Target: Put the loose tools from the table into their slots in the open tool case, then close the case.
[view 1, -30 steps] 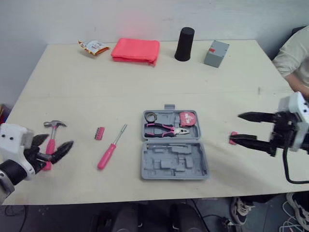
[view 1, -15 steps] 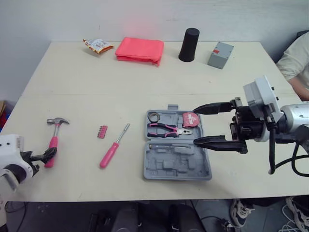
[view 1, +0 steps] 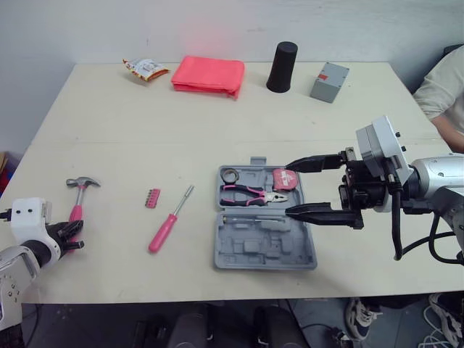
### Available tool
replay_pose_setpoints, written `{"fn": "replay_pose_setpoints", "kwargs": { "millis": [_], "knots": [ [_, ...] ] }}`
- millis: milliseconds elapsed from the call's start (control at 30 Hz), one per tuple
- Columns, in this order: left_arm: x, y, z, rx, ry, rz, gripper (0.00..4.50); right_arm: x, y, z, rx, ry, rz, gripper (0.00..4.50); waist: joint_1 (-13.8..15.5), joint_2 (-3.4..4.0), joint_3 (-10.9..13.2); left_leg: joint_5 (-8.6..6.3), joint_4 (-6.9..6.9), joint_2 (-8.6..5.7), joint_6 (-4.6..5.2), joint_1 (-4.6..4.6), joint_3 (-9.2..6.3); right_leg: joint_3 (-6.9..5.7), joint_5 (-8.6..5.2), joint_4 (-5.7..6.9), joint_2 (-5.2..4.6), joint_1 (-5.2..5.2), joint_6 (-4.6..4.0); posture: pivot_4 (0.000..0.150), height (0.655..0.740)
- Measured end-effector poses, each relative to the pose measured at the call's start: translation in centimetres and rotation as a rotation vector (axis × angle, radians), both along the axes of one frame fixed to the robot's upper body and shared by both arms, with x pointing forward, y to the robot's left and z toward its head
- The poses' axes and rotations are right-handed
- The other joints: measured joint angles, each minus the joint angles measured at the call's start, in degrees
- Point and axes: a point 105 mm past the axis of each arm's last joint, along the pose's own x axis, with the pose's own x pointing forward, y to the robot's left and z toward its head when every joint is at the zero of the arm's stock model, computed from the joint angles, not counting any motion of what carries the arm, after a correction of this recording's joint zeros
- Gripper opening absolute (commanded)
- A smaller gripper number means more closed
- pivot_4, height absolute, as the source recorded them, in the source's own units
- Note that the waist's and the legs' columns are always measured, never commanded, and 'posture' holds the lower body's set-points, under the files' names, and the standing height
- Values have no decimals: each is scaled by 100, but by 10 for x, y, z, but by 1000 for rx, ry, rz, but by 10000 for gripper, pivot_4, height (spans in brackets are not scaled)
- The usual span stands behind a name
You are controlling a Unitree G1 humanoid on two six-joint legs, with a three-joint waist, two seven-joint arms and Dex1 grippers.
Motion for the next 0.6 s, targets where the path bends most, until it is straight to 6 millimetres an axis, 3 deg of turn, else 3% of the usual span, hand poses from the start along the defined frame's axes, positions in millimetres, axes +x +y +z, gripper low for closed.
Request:
{"fn": "replay_pose_setpoints", "kwargs": {
  "millis": [133,200,267,400,467,600],
  "knots": [
    [7,-5,9,41,-32,-63,5269,0,1,1,1,-7,-1,45000,1,-10,4,0,2,0,0,-3,-1,-1,0,-1,0,-1,0,1500,7361],
    [14,-10,23,107,-58,-135,5269,0,1,3,2,-14,-1,45000,-6,-21,8,-2,0,0,-5,-4,-1,-2,0,-3,0,-3,-1,1500,7361],
    [25,-28,46,179,-97,-265,5269,1,0,4,1,-14,-3,45000,15,-23,9,-13,1,-2,-22,-7,-3,-3,1,-5,-3,-3,-2,1500,7361],
    [43,-116,97,277,-225,-717,5269,-1,-12,-4,-46,19,-35,45000,77,-23,9,-19,2,-17,-19,-11,0,1,7,-13,-15,1,1,1500,7361],
    [40,-156,105,293,-229,-928,5269,-4,-21,-12,-72,56,-63,45000,75,-22,9,-8,-1,-19,6,-10,5,0,7,-14,-12,3,2,1500,7361],
    [36,-223,97,295,-147,-1300,5269,-13,-41,-39,-165,154,-132,45000,126,-21,9,3,0,-15,13,-11,16,-1,6,-6,13,5,2,1500,7361]
  ]
}}
